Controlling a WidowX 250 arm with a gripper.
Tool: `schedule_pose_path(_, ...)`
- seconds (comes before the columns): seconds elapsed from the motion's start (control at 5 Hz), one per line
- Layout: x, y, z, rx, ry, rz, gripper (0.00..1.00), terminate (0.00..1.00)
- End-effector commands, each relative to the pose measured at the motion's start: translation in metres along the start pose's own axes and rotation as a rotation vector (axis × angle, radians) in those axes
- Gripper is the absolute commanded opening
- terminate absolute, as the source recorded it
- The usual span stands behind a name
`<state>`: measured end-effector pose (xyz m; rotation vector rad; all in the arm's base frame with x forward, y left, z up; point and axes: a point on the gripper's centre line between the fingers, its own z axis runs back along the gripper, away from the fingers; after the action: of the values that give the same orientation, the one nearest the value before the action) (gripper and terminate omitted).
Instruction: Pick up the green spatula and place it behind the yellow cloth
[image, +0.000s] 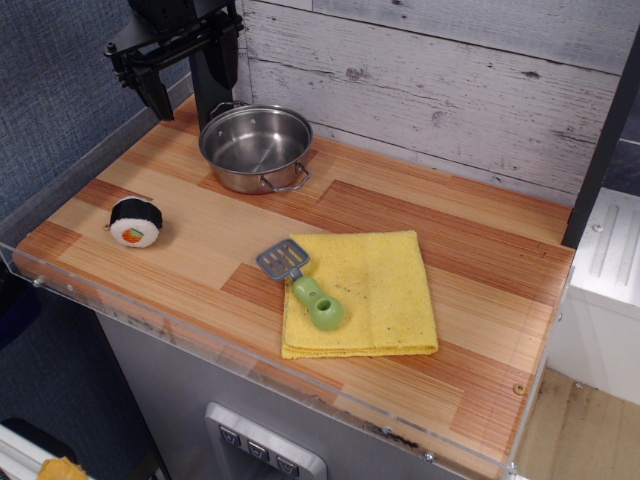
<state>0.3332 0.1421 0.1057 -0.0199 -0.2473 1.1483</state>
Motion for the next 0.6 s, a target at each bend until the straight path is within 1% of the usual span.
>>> schedule_pose_path(0.0,0.000,0.000,0.000,0.000,0.000,0.000,1.00,0.00)
schedule_pose_path(0.2,-0.038,-0.011,0.003,-0.019,0.004,-0.061,1.00,0.00)
schedule_pose_path(0.4,-0.067,-0.012,0.004,-0.050,0.045,-0.093,1.00,0.00)
